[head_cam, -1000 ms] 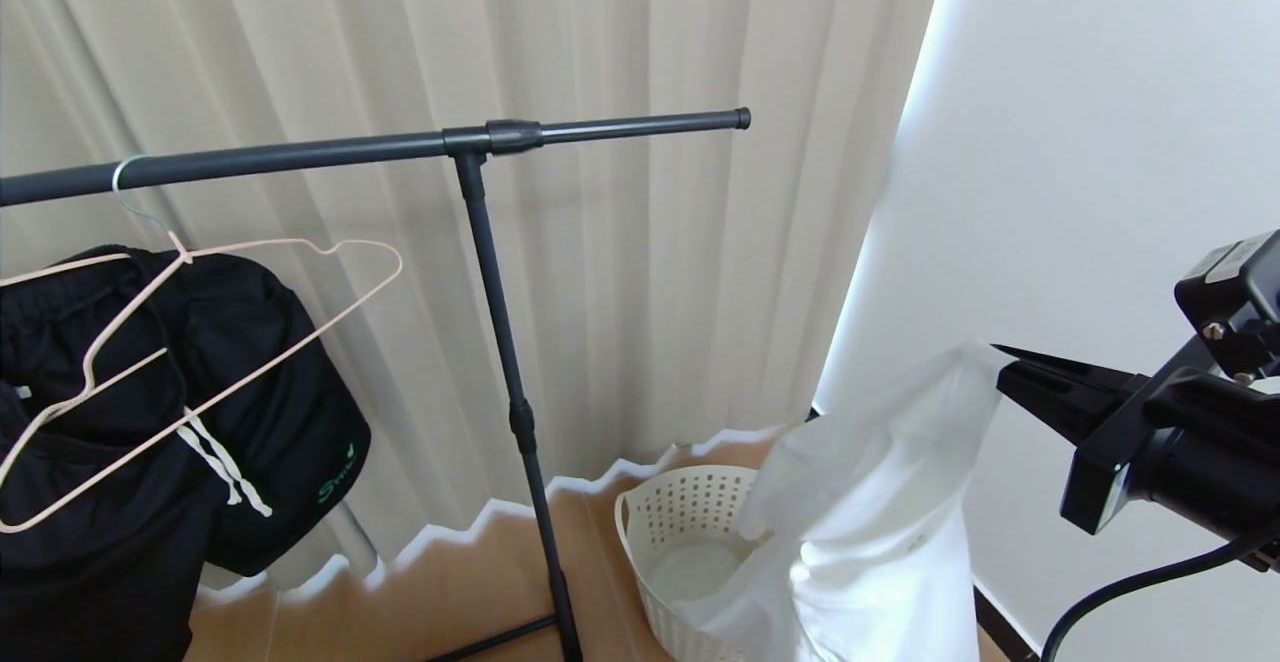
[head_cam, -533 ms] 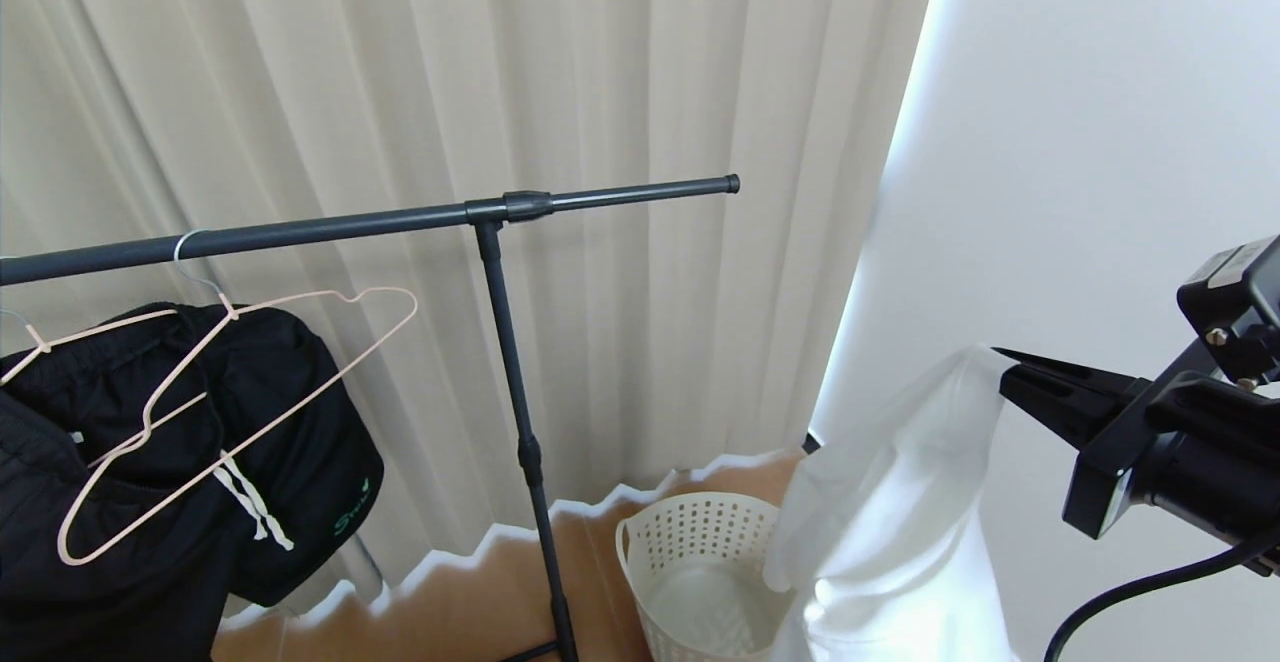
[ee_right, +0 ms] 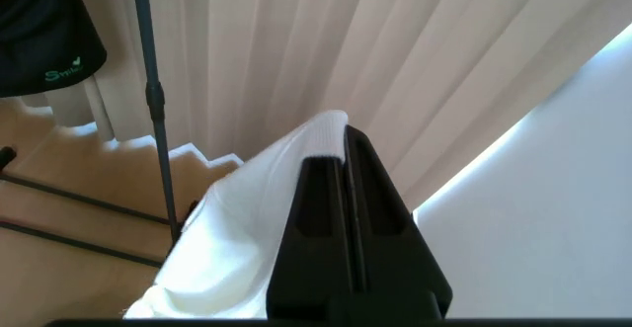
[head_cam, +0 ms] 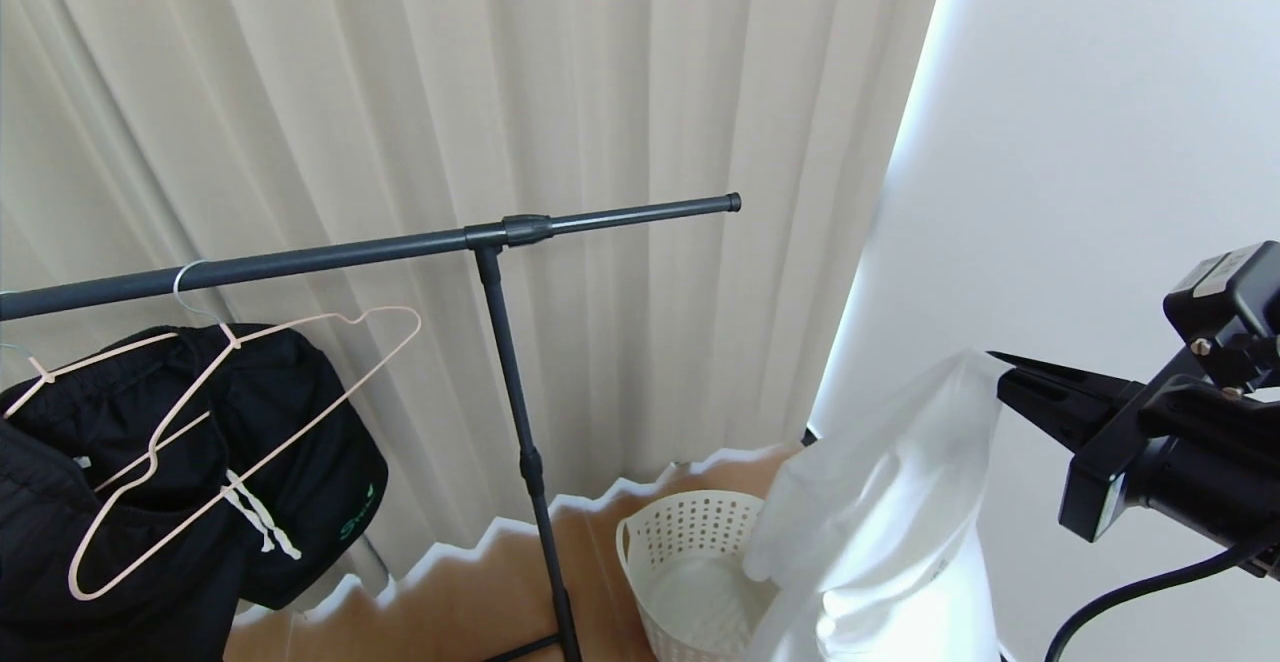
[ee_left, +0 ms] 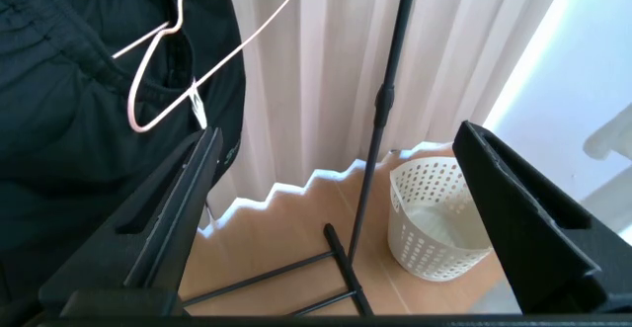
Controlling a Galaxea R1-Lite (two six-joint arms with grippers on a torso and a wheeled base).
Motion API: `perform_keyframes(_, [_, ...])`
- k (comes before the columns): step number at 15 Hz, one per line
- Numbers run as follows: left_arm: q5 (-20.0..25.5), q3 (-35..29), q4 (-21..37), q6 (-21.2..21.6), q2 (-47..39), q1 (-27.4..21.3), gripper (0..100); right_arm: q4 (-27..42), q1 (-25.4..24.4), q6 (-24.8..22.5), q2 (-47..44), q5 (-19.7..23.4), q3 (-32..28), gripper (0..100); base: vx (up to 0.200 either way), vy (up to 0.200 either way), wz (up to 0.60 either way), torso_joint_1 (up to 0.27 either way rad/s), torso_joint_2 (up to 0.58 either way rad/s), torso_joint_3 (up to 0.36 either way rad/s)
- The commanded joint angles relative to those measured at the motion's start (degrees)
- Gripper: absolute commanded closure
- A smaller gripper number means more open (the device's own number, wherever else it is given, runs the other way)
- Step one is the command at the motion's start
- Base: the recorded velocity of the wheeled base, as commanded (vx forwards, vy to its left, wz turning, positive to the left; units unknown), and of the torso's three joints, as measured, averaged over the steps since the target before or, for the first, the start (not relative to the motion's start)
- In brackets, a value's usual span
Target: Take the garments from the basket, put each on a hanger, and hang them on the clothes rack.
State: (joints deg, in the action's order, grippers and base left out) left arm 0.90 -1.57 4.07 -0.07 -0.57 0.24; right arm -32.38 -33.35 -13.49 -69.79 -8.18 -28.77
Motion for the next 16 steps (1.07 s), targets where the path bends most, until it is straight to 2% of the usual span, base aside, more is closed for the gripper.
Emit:
perform_keyframes(1, [0.0, 0.1, 0.0, 0.0, -0.1, 0.0, 0, -0.1, 0.0, 0.0, -0.2, 0.0, 0.2, 100, 0.0, 0.0, 0.0, 0.163, -0.34, -0.237])
perform_keyframes(10, [-0.1, 0.1, 0.0, -0.2, -0.1, 0.0, 0, -0.1, 0.0, -0.1, 0.3, 0.0, 0.4, 100, 0.0, 0.0, 0.0, 0.138, -0.3, -0.168])
perform_keyframes(15, [0.0, 0.1, 0.0, -0.1, -0.1, 0.0, 0, -0.1, 0.0, -1.2, -0.1, 0.1, 1.0, 100, 0.0, 0.0, 0.0, 0.039, -0.08, -0.04])
perform_keyframes(16, [0.0, 0.1, 0.0, -0.1, 0.0, 0.0, 0, -0.1, 0.0, -1.8, -0.1, 0.1, 1.2, 100, 0.0, 0.0, 0.6, 0.007, 0.01, -0.002])
